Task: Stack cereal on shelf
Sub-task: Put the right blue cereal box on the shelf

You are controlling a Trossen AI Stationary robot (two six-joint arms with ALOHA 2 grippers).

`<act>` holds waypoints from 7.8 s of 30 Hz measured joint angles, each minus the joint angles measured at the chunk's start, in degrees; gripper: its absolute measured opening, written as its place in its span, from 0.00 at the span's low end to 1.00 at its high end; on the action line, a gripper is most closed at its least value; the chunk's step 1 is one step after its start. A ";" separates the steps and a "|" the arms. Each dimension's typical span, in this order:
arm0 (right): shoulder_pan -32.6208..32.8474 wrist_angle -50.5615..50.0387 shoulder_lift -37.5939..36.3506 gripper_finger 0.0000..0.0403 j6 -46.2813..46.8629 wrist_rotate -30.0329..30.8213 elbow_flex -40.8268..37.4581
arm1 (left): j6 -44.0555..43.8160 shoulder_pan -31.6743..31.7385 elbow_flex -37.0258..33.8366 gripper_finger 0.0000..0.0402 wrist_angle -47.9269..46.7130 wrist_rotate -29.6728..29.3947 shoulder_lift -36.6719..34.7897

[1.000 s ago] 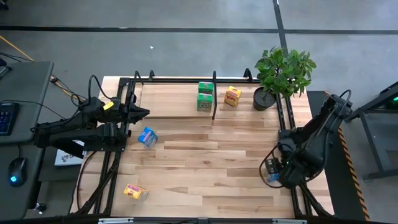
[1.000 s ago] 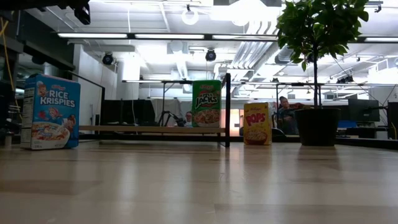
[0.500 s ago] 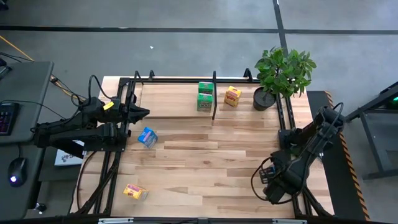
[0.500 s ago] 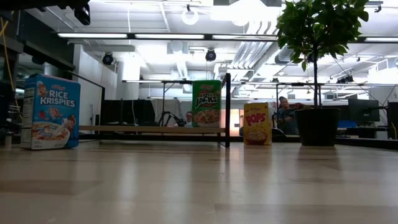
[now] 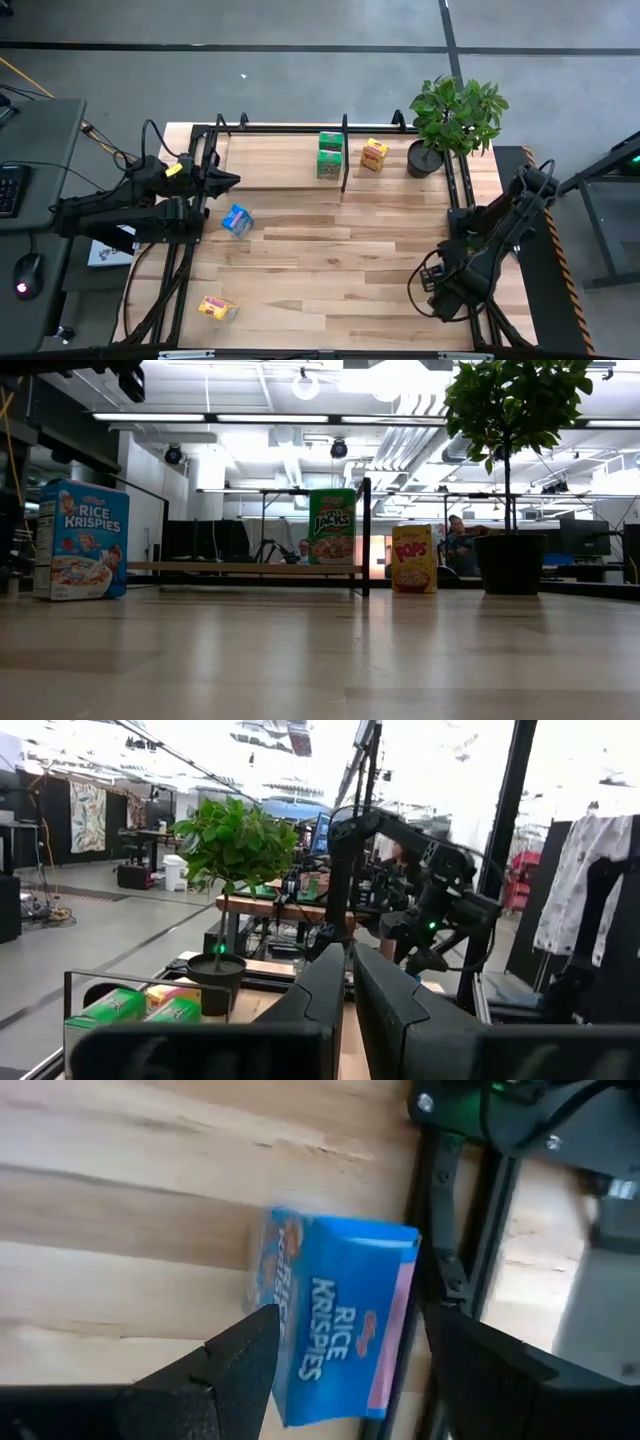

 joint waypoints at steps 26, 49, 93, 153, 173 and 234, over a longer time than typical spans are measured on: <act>-0.13 15.91 -2.77 0.61 0.61 2.70 -12.61 | -2.53 -0.02 1.04 0.05 -4.36 -0.53 -0.01; -0.24 25.40 -14.19 0.31 -14.08 27.67 -11.80 | -2.14 -0.04 0.98 0.05 -4.39 -0.99 -0.02; -63.27 41.26 35.55 0.31 -131.78 16.93 50.79 | -3.58 -0.04 0.93 0.05 -6.36 -1.09 0.00; -66.61 44.75 38.95 0.52 -141.92 14.15 56.15 | -3.03 -0.04 0.96 0.05 -10.70 -1.14 -0.01; -59.53 45.69 38.24 0.04 -136.75 17.03 48.51 | -3.05 -0.04 0.98 0.05 -11.95 -1.14 0.00; -61.00 58.11 40.35 0.00 -112.80 27.01 41.29 | -3.08 -0.04 0.98 0.05 -11.96 -1.13 0.00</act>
